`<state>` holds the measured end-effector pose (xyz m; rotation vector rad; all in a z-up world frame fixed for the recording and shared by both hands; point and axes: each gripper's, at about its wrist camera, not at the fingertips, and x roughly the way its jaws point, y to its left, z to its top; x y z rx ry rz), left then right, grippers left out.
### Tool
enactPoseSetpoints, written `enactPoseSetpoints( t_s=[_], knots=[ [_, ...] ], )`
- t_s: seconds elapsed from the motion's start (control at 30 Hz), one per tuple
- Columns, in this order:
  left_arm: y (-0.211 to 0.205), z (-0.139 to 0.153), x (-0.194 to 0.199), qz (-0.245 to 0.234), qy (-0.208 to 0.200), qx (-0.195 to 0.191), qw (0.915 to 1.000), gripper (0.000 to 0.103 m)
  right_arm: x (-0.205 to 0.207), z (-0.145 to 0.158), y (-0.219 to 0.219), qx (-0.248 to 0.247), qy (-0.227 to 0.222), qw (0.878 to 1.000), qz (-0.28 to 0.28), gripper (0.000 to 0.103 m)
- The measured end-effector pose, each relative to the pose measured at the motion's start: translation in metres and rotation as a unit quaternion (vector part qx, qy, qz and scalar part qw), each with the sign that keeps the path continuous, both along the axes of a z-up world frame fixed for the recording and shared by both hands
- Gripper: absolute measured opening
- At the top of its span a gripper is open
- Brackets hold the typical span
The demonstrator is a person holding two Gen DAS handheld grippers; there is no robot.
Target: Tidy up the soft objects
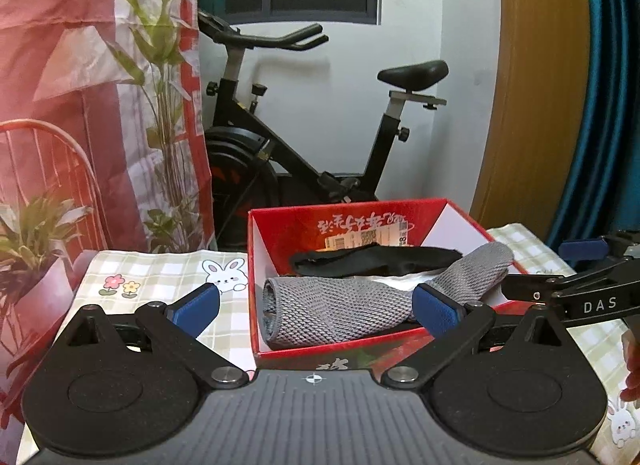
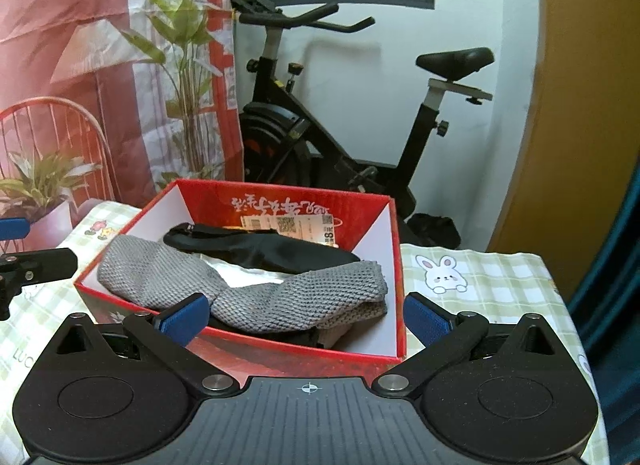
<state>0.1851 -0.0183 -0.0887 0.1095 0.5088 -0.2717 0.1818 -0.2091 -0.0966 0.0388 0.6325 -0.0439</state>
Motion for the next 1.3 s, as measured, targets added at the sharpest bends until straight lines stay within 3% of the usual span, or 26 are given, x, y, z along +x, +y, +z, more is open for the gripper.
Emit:
enactPoseSetpoints(
  t_s=[0.27,0.43,0.57,0.7,0.93,1.3],
  knots=[
    [0.014,0.042,-0.037,0.020,-0.040,-0.007,0.9989,0.103,-0.035,0.043,0.007,0.001,-0.021,1.000,-0.010,0.103],
    [0.018,0.076,-0.069,0.036,-0.076,0.005,0.9965,0.103,-0.068,0.084,0.013,-0.009,-0.066,0.997,-0.028,0.103],
    [0.017,0.102,-0.101,0.043,-0.111,0.017,0.9927,0.103,-0.097,0.109,0.018,0.011,-0.095,0.995,-0.027,0.103],
    [0.019,0.118,-0.130,0.044,-0.126,0.002,0.9910,0.103,-0.121,0.125,0.023,0.012,-0.118,0.992,-0.033,0.103],
    [0.019,0.119,-0.150,0.056,-0.127,-0.019,0.9901,0.103,-0.142,0.135,0.032,0.011,-0.136,0.990,-0.031,0.103],
    [0.019,0.117,-0.149,0.061,-0.125,-0.013,0.9903,0.103,-0.149,0.134,0.036,0.006,-0.142,0.989,-0.034,0.103]
  ],
)
